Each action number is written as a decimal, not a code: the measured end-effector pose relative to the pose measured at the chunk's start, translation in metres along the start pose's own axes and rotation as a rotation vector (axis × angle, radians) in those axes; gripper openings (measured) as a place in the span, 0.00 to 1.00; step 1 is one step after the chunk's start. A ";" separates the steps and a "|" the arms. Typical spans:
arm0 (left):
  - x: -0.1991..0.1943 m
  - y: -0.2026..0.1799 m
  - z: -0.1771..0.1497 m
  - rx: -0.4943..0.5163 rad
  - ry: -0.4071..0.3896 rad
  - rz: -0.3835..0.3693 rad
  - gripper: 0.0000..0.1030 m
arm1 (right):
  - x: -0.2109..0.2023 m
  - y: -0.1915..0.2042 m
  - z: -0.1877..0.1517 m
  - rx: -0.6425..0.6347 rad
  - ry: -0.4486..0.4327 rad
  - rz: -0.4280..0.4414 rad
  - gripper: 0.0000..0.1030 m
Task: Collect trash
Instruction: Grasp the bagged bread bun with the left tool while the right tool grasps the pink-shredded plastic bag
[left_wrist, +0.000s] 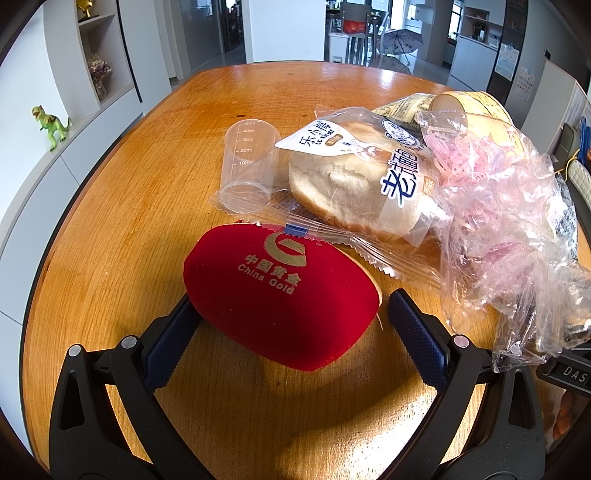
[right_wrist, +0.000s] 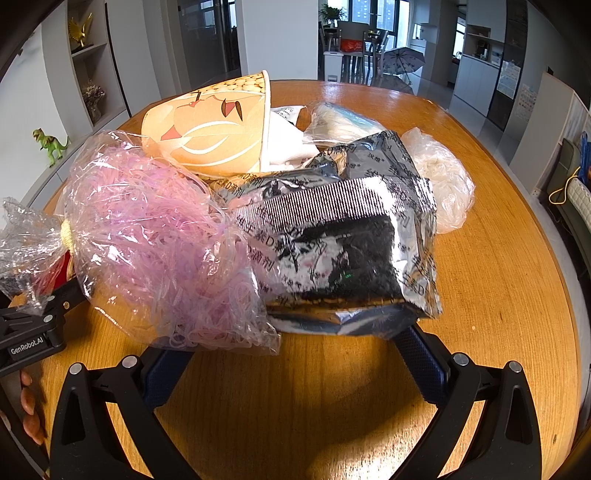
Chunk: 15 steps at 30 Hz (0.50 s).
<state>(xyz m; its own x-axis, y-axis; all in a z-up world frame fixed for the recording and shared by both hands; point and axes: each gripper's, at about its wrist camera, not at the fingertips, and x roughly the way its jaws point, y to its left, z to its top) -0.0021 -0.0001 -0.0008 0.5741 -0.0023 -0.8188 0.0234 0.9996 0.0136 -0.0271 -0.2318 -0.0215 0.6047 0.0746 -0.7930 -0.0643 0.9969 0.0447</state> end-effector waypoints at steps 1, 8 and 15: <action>-0.002 -0.001 -0.001 0.003 0.006 -0.004 0.94 | -0.003 -0.002 -0.004 -0.001 0.002 0.004 0.98; -0.037 0.035 -0.023 -0.055 0.020 -0.137 0.94 | -0.047 -0.008 -0.035 -0.091 0.015 0.087 0.98; -0.077 0.074 -0.001 -0.073 -0.027 -0.147 0.94 | -0.106 0.021 -0.023 -0.231 -0.047 0.256 0.98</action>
<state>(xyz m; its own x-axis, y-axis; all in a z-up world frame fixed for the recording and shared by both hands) -0.0455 0.0736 0.0622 0.5906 -0.1489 -0.7931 0.0504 0.9877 -0.1479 -0.1104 -0.2193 0.0495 0.5814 0.3277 -0.7447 -0.3935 0.9144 0.0952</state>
